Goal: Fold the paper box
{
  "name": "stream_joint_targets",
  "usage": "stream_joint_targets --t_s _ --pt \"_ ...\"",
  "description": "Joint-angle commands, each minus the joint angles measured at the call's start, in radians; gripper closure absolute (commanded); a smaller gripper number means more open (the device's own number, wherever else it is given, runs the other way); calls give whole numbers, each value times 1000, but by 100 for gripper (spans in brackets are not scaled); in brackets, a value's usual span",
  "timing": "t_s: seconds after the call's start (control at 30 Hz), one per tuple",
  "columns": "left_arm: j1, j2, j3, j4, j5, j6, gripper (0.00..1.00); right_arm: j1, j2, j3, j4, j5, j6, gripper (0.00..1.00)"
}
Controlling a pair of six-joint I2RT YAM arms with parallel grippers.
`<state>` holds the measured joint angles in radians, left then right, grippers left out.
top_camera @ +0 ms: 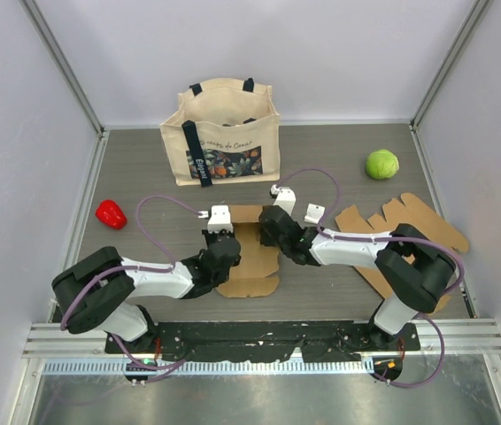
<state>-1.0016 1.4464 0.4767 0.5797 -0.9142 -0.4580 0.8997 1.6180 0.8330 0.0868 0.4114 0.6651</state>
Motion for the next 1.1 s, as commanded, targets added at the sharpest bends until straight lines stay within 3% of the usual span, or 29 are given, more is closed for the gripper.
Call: stream_joint_targets --t_s 0.0,0.5,0.63,0.8,0.87,1.07 --pt "-6 35 16 91 -52 -60 100 -4 9 -37 96 -48 56 93" --pt "3 78 26 55 -54 -136 100 -12 138 -58 102 -88 146 94" --pt "6 88 33 31 -60 -149 100 -12 103 -49 35 -66 125 92" --pt "9 80 37 9 -84 -146 100 -12 -73 50 -215 -63 7 76" --pt "9 75 39 2 -83 -146 100 -12 -111 107 -365 -80 -33 63" --pt "9 66 45 -11 -77 -146 100 -13 -285 101 -564 -106 -131 51"
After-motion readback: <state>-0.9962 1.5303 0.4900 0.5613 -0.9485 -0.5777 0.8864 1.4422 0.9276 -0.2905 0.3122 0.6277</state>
